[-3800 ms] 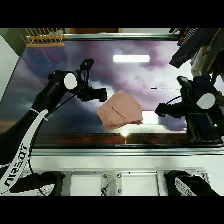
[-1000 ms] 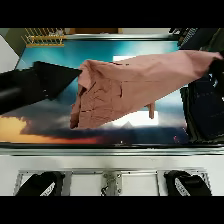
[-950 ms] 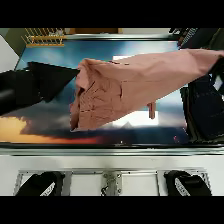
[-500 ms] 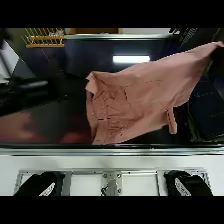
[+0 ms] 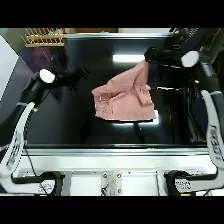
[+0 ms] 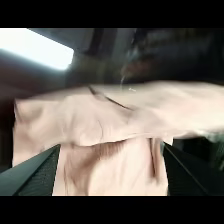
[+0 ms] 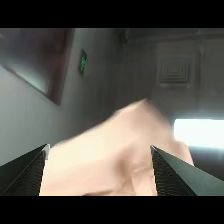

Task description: Fold the clothes and pants, and hang the long-sleeved shirts on hangers.

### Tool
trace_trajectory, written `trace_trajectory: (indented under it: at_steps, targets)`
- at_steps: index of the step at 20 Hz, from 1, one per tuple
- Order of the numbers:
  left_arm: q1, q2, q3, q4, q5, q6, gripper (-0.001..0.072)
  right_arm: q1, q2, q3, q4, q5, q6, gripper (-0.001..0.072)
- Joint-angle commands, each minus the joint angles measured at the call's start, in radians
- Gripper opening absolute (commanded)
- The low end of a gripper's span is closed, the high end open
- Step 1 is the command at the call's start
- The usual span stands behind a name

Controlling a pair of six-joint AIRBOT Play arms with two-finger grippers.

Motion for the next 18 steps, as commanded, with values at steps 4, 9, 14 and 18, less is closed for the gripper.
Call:
trace_trajectory:
  at_steps: [4,9,14,18]
  targets:
    - [0.177,-0.100,0.145,0.018,-0.259,0.130,0.0703,-0.086,0.008,0.098,0.016,0.088,-0.124,0.0701]
    - [0.108,0.021,-0.191,0.132,-0.342,0.130,0.0704,-0.161,0.292,-0.162,0.014,0.288,-0.202,0.0585]
    - [-0.044,-0.030,-0.367,-0.029,-0.214,0.210,0.0704,-0.164,0.520,-0.468,0.016,0.287,-0.201,0.0584]
    - [-0.113,-0.130,-0.343,-0.127,-0.187,0.249,0.0704,-0.164,0.611,-0.540,0.016,0.299,-0.201,0.0584]
